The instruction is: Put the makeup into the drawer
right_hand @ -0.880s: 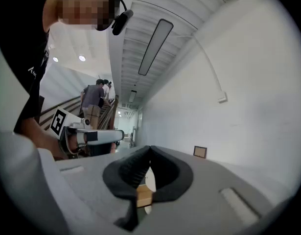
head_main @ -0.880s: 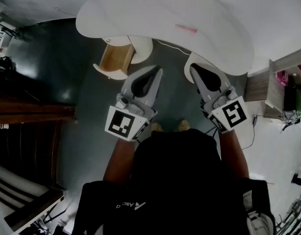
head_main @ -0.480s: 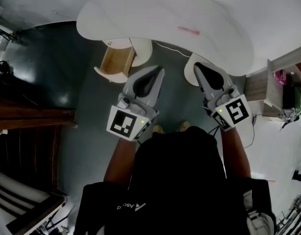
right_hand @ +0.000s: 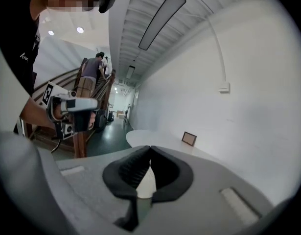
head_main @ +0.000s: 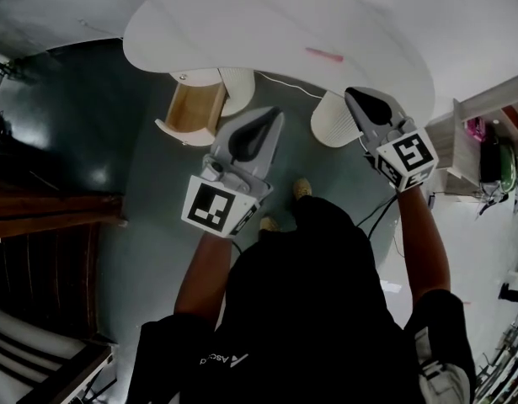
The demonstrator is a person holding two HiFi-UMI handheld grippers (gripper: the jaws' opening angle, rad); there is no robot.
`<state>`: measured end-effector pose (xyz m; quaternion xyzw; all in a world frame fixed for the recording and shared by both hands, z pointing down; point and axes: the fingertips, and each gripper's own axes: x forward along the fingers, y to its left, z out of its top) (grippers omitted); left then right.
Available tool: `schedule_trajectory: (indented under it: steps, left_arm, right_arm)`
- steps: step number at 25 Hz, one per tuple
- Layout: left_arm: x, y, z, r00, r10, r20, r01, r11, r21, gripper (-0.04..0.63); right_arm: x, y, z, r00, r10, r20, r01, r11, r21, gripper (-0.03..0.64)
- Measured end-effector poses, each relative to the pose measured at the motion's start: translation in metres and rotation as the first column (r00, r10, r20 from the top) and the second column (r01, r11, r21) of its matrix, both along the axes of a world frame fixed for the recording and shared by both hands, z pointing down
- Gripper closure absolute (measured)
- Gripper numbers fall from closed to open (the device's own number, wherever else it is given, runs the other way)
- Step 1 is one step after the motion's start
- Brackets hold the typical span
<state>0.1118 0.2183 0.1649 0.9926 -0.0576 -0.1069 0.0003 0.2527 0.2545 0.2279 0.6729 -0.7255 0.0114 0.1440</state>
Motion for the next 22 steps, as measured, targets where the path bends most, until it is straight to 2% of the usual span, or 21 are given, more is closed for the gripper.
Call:
schedule_trajectory:
  steps: [7,12,18,22]
  left_arm:
    - [0.035,-0.041,0.011,0.998,-0.056,0.031,0.056,0.998,0.013,0.584]
    - [0.07,-0.081,0.021,0.992,-0.111,0.056,0.111,0.994,0.008,0.586]
    - [0.114,-0.11,0.037,0.98,-0.174,0.096,0.175,0.985,-0.002,0.586]
    - [0.132,-0.125,0.047,0.97,-0.214,0.118,0.215,0.977,0.002,0.584]
  right_arm:
    - [0.059,-0.05,0.037,0.995,-0.064,-0.076,0.055,0.992,-0.115,0.604]
    - [0.103,-0.091,0.071,0.986,-0.136,-0.096,0.112,0.969,-0.22,0.572]
    - [0.154,-0.127,0.131,0.966,-0.238,-0.106,0.178,0.901,-0.396,0.516]
    - [0.178,-0.147,0.164,0.947,-0.302,-0.107,0.214,0.845,-0.491,0.511]
